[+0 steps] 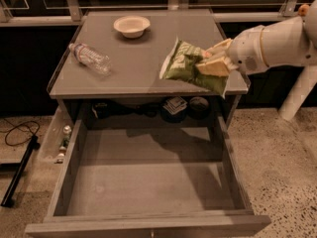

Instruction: Place green jalapeno chip bag into top drawer

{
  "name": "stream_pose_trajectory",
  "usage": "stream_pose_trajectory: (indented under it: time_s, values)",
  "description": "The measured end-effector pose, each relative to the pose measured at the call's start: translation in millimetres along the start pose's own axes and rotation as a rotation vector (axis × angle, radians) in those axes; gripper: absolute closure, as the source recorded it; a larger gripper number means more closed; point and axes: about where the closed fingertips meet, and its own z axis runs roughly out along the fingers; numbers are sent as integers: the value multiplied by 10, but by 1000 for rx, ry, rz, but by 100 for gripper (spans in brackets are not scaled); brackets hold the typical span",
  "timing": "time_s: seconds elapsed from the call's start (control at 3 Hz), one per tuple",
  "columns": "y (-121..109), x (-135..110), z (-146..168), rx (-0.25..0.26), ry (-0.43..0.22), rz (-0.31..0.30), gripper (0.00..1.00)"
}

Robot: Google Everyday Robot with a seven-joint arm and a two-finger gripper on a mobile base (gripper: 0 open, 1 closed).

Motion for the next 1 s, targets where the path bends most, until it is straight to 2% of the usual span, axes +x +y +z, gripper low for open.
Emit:
stream_pose_trajectory:
  time_s: [0.33,0.67,1.0]
  values:
    - [438,298,-260,27,24,1,100]
    - [849,785,-296,17,66,59,100]
    - [1482,1405,-168,-7,82,180,100]
